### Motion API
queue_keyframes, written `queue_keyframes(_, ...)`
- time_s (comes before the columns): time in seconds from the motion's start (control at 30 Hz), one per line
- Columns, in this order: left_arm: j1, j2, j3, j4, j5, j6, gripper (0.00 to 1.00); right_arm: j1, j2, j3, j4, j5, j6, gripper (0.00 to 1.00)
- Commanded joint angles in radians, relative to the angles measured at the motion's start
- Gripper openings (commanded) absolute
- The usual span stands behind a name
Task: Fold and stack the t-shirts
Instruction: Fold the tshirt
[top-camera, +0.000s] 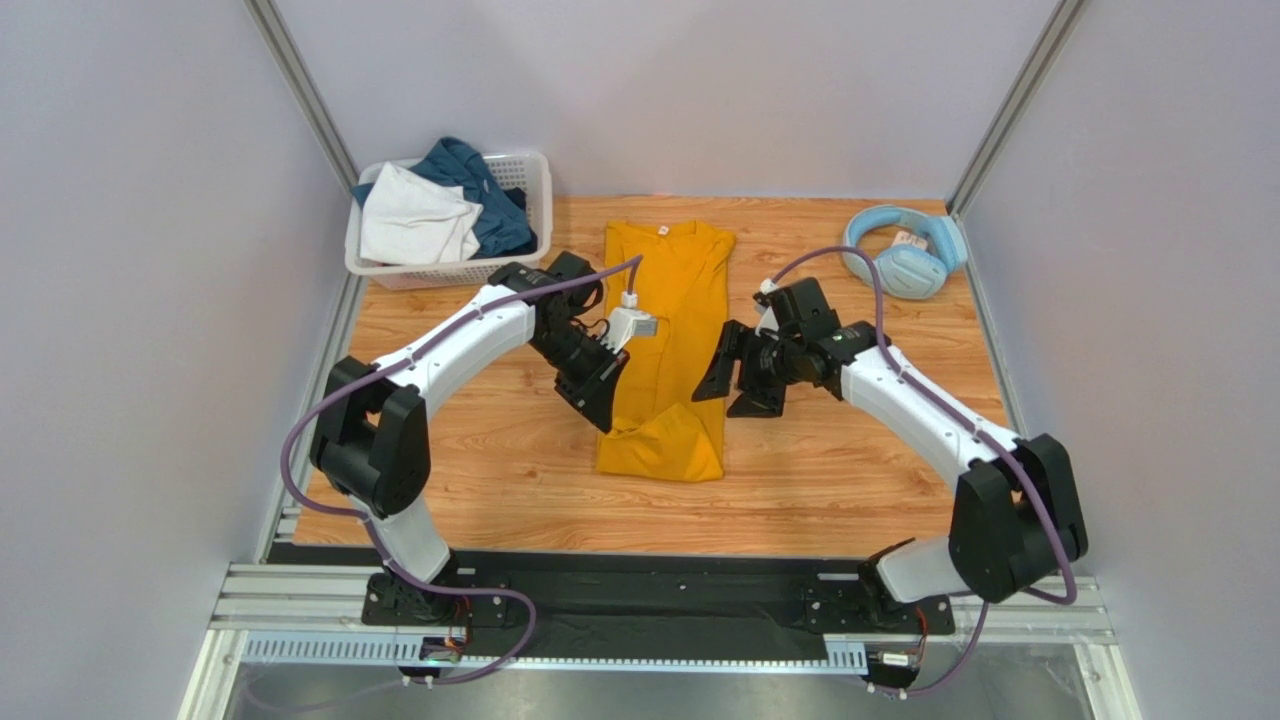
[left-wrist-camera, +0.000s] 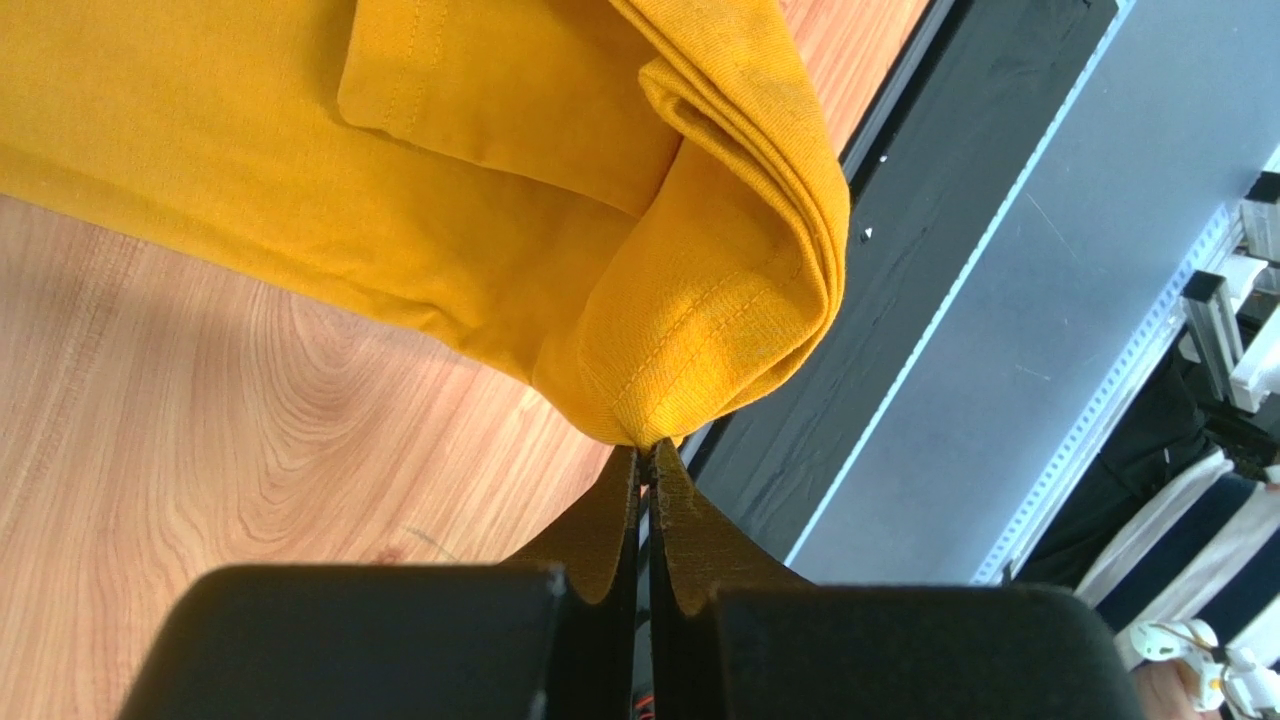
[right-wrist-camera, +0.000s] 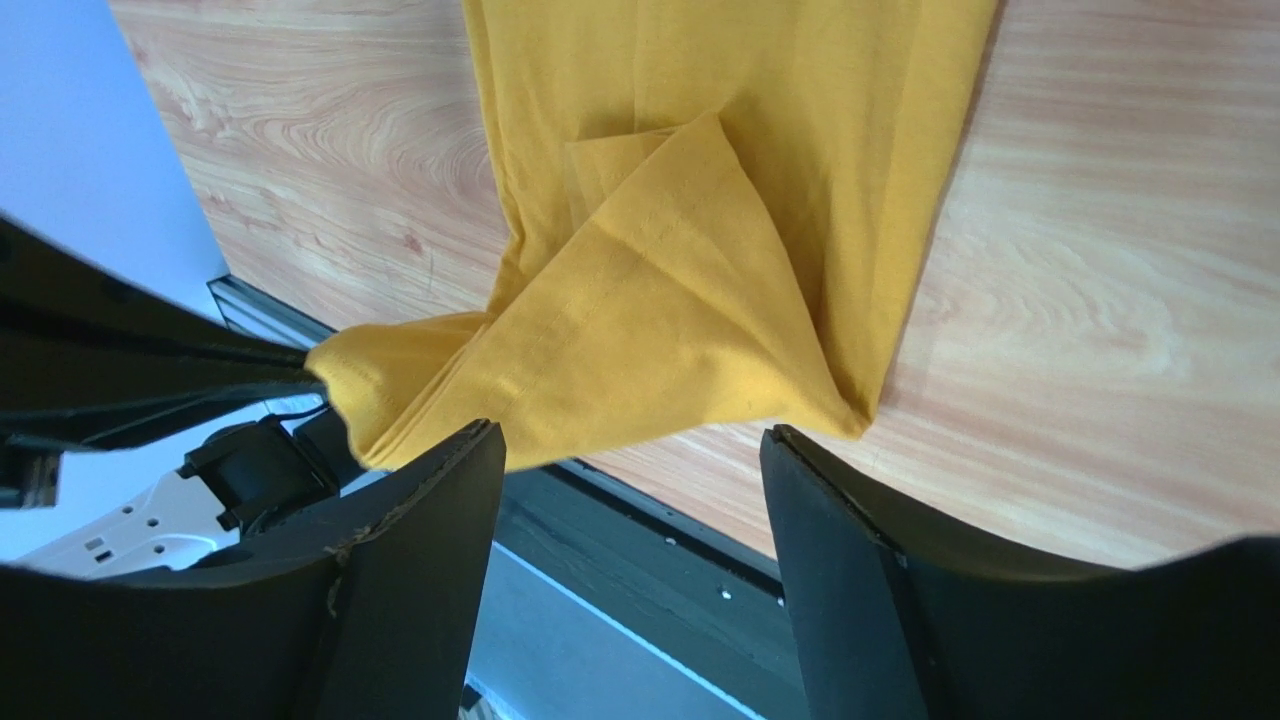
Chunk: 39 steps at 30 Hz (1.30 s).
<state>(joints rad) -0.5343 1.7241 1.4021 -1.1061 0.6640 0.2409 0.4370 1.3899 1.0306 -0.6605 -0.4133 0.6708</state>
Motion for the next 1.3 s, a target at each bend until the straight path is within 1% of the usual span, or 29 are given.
queue_keyframes(0.0, 0.003, -0.004, 0.024, 0.014, 0.026, -0.014, 0.00, -0.036, 0.117, -0.062, 0.198, -0.120, -0.008, 0.70)
queue_keyframes(0.03, 0.003, -0.006, 0.024, 0.014, 0.028, -0.015, 0.00, -0.052, 0.142, -0.073, 0.272, -0.151, -0.001, 0.69)
queue_keyframes(0.1, 0.003, -0.012, 0.026, 0.009, 0.022, -0.017, 0.00, -0.092, 0.199, -0.098, 0.338, -0.226, 0.021, 0.67)
queue_keyframes(0.13, 0.003, -0.014, 0.028, 0.009, 0.019, -0.017, 0.00, -0.102, 0.255, -0.104, 0.405, -0.254, 0.048, 0.66)
queue_keyframes(0.2, 0.003, -0.014, 0.032, 0.005, 0.011, -0.014, 0.00, -0.127, 0.299, -0.104, 0.467, -0.318, 0.068, 0.63)
queue_keyframes(0.23, 0.003, -0.014, 0.035, 0.003, 0.013, -0.012, 0.00, -0.133, 0.322, -0.096, 0.523, -0.338, 0.085, 0.63)
queue_keyframes(0.33, 0.003, -0.011, 0.041, -0.006, 0.023, -0.018, 0.00, -0.145, 0.388, -0.070, 0.593, -0.395, 0.113, 0.61)
queue_keyframes(0.37, 0.003, -0.014, 0.041, -0.006, 0.023, -0.018, 0.00, -0.144, 0.414, -0.072, 0.617, -0.432, 0.153, 0.61)
queue_keyframes(0.4, 0.003, -0.015, 0.041, -0.008, 0.020, -0.018, 0.00, -0.146, 0.423, -0.075, 0.645, -0.449, 0.176, 0.59)
queue_keyframes(0.43, 0.003, -0.018, 0.038, -0.006, 0.017, -0.018, 0.00, -0.146, 0.428, -0.095, 0.717, -0.464, 0.199, 0.58)
queue_keyframes(0.47, 0.003, -0.021, 0.037, -0.008, 0.014, -0.014, 0.00, -0.146, 0.432, -0.105, 0.754, -0.493, 0.251, 0.58)
queue_keyframes(0.53, 0.003, -0.020, 0.029, -0.006, 0.005, -0.012, 0.00, -0.146, 0.426, -0.124, 0.818, -0.510, 0.286, 0.57)
queue_keyframes(0.73, 0.003, -0.021, 0.021, -0.005, 0.002, -0.008, 0.00, -0.142, 0.383, -0.171, 0.838, -0.550, 0.334, 0.55)
queue_keyframes(0.9, 0.002, -0.029, 0.024, -0.001, 0.002, -0.009, 0.00, -0.127, 0.316, -0.271, 0.835, -0.568, 0.340, 0.54)
queue_keyframes(1.03, 0.003, -0.029, 0.031, -0.003, 0.006, -0.009, 0.00, -0.115, 0.268, -0.331, 0.864, -0.581, 0.363, 0.54)
queue_keyframes(1.1, 0.003, -0.029, 0.032, -0.003, 0.006, -0.011, 0.00, -0.109, 0.261, -0.340, 0.874, -0.584, 0.371, 0.54)
queue_keyframes(1.27, 0.003, -0.037, 0.040, -0.006, 0.009, -0.014, 0.00, -0.093, 0.282, -0.360, 0.966, -0.596, 0.423, 0.53)
